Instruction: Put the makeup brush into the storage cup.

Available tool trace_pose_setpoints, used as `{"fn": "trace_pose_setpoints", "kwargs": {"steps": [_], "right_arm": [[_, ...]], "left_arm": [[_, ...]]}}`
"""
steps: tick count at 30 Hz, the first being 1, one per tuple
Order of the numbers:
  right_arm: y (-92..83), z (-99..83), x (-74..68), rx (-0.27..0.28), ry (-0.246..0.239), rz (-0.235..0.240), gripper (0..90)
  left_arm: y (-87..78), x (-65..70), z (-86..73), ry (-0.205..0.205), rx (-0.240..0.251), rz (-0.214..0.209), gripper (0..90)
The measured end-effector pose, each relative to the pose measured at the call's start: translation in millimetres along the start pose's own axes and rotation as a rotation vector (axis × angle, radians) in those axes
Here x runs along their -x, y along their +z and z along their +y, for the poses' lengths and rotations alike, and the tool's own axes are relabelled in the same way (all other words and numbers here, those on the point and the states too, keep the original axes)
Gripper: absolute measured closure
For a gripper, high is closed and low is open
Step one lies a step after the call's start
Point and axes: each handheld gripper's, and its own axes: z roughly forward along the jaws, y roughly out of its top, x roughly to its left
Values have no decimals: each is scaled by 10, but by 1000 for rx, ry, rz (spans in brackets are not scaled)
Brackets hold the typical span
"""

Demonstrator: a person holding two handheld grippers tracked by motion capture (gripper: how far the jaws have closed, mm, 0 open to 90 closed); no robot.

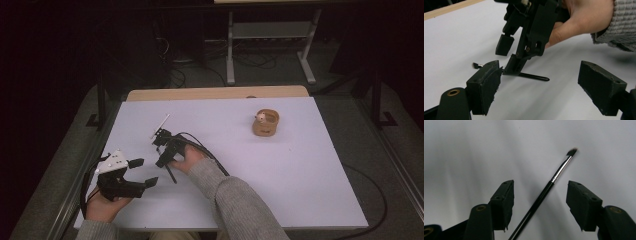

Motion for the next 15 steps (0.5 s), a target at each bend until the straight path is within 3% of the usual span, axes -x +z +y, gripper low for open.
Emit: {"fn": "trace_pose_setpoints", "kwargs": {"steps": [15], "right_arm": [[73, -111, -38, 32, 23, -19, 461]], "left_arm": [[-1, 0, 0, 0, 0, 1, 177]]}}
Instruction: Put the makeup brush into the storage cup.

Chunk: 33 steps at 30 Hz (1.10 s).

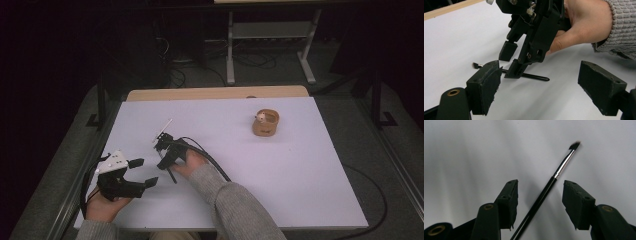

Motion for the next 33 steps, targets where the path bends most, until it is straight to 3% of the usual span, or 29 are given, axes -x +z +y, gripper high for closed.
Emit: {"fn": "trace_pose_setpoints", "kwargs": {"steps": [14, 19, 26, 33], "right_arm": [[29, -21, 16, -3, 12, -5, 536], [75, -45, 13, -31, 15, -18, 638], [73, -73, -7, -24, 19, -80, 803], [77, -74, -17, -25, 18, -102, 835]], "left_arm": [[1, 0, 0, 1, -2, 2, 177], [-3, -3, 0, 2, 0, 2, 177], [2, -1, 2, 3, -2, 2, 177], [9, 6, 4, 6, -5, 3, 178]]}}
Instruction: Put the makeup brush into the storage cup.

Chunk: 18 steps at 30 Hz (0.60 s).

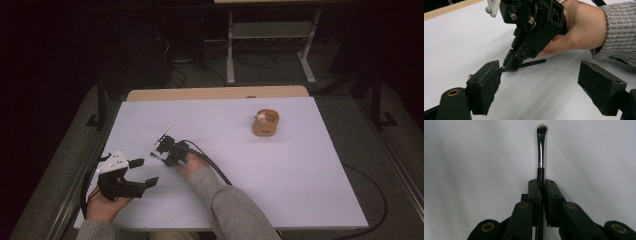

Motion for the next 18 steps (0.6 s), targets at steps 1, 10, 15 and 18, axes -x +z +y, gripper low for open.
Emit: {"fn": "trace_pose_setpoints", "kwargs": {"steps": [1, 10, 15, 18], "right_arm": [[0, -1, -1, 0, -1, -1, 836], [-3, 2, 20, -2, -7, 18, 839], [-20, -11, 47, 11, -12, 37, 839], [-57, -26, 47, 23, -12, 45, 839]], "left_arm": [[-1, 1, 0, -1, 1, 0, 178], [-4, -7, -5, -1, 0, 3, 179], [-15, -17, -8, -5, 5, 4, 179], [-15, -18, -10, -2, 2, 4, 179]]}}
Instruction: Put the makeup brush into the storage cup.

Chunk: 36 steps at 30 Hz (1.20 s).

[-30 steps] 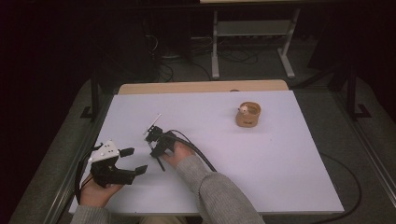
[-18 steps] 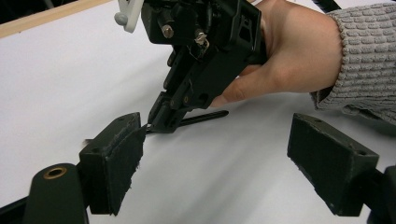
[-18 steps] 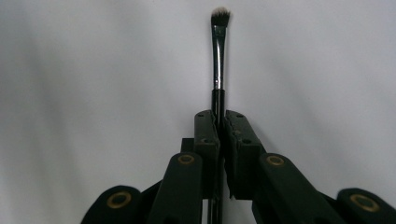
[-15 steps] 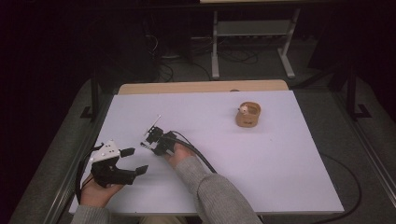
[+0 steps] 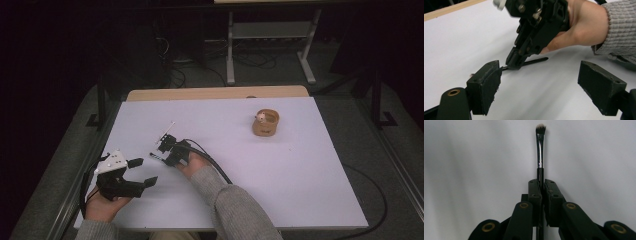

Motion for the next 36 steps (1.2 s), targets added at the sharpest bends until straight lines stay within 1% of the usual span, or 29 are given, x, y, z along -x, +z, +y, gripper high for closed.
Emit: {"fn": "trace_pose_setpoints", "kwargs": {"steps": [1, 3, 7, 11, 16, 22, 27, 30, 36], "right_arm": [[-32, -11, 0, 17, 0, 9, 839], [-83, -29, -3, 29, -6, 11, 839], [-205, -89, 13, 51, -11, 20, 839], [-331, -165, 44, 82, -17, 26, 838], [-512, -291, 102, 133, -11, 46, 839], [-680, -452, 140, 164, -4, 48, 838], [-817, -589, 149, 189, -2, 60, 838], [-901, -666, 147, 206, -14, 55, 838], [-1069, -813, 144, 231, -31, 54, 838]], "left_arm": [[2, 1, -1, 1, -1, -1, 179], [13, 7, -2, -4, -2, -1, 179], [22, 19, 9, 6, -8, -2, 179], [42, 25, 9, 3, -8, -10, 179], [71, 33, 11, 3, -12, -17, 181], [112, 58, 20, 5, -16, -26, 186], [161, 76, 26, 4, -22, -39, 190], [204, 86, 34, 3, -28, -51, 197], [296, 146, 96, 15, -38, -78, 222]]}}
